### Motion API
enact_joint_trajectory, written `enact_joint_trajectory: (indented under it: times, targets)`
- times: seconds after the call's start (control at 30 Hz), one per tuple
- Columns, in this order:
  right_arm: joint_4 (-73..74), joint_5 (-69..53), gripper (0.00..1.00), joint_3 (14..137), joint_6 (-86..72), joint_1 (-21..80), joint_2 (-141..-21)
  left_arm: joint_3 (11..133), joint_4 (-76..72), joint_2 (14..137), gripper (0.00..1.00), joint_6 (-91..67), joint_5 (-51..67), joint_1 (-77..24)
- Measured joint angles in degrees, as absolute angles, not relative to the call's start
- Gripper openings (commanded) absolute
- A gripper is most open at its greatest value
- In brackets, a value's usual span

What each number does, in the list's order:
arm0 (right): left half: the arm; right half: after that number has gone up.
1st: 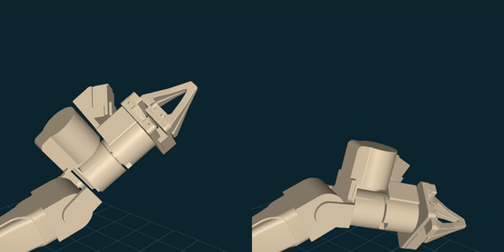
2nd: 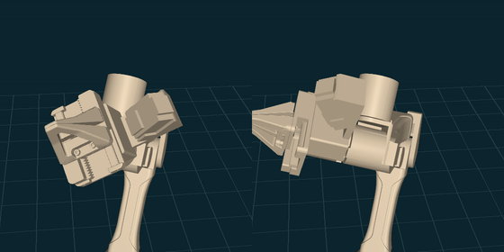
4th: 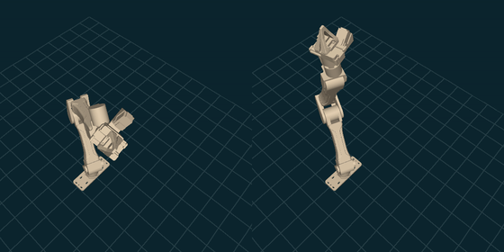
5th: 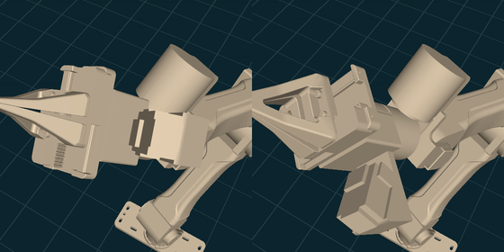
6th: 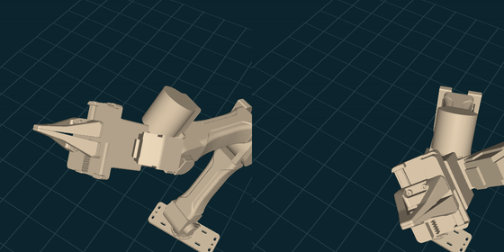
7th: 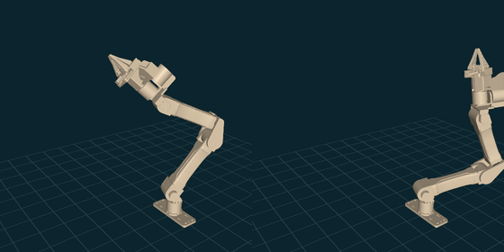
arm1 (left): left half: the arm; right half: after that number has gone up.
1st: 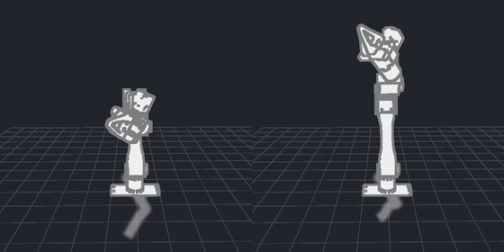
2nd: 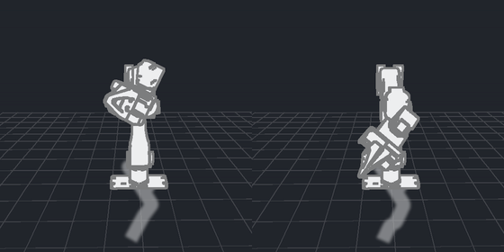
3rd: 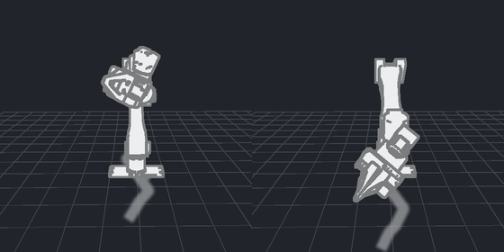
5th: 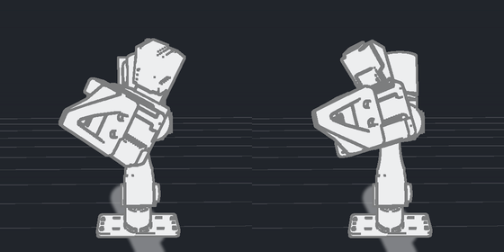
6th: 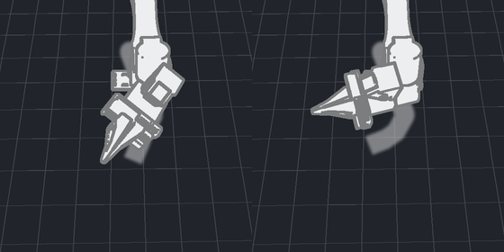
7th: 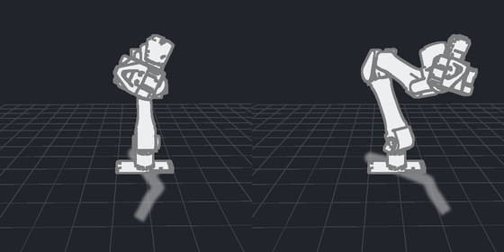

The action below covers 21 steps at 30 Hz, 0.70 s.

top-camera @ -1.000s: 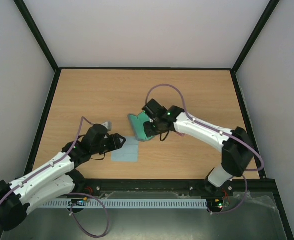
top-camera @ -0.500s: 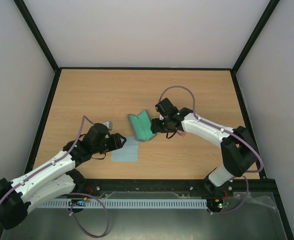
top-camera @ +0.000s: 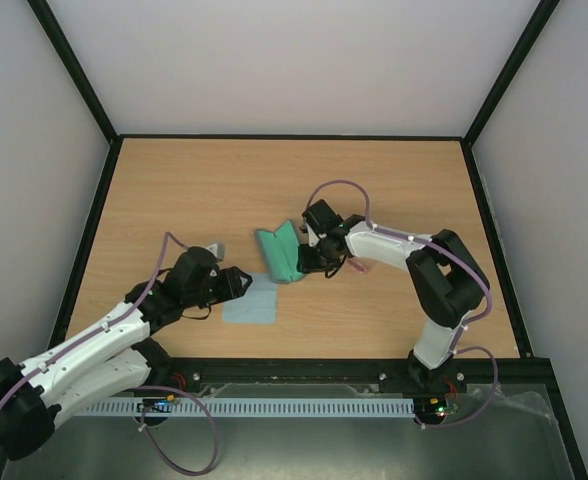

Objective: Organize the sunglasses
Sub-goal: Adjust the sunglasses case at the center of the board.

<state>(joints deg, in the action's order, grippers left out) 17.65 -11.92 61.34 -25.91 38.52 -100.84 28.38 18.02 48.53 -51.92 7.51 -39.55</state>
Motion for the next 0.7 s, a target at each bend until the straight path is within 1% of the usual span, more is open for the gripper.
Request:
enact_joint_trajectory:
  times: [0.1, 0.3, 0.43, 0.7]
  targets:
    - [18.33, -11.77, 0.21, 63.33, -25.21, 38.54, -101.38, 28.38, 18.35, 47.83, 0.58, -51.94, 7.49, -39.55]
    - [21.08, -7.20, 0.16, 71.96, -20.71, 38.65, -102.48, 28.36, 18.74, 45.58, 0.58, -52.12, 7.46, -39.55]
    - [23.14, -2.50, 0.08, 76.51, -15.73, 39.48, -104.09, 28.34, 19.05, 44.40, 0.58, -52.21, 7.46, -39.55]
    - [26.04, 9.85, 0.05, 84.82, -6.55, 44.07, -112.57, 28.32, 19.94, 43.77, 0.58, -52.23, 7.51, -39.55]
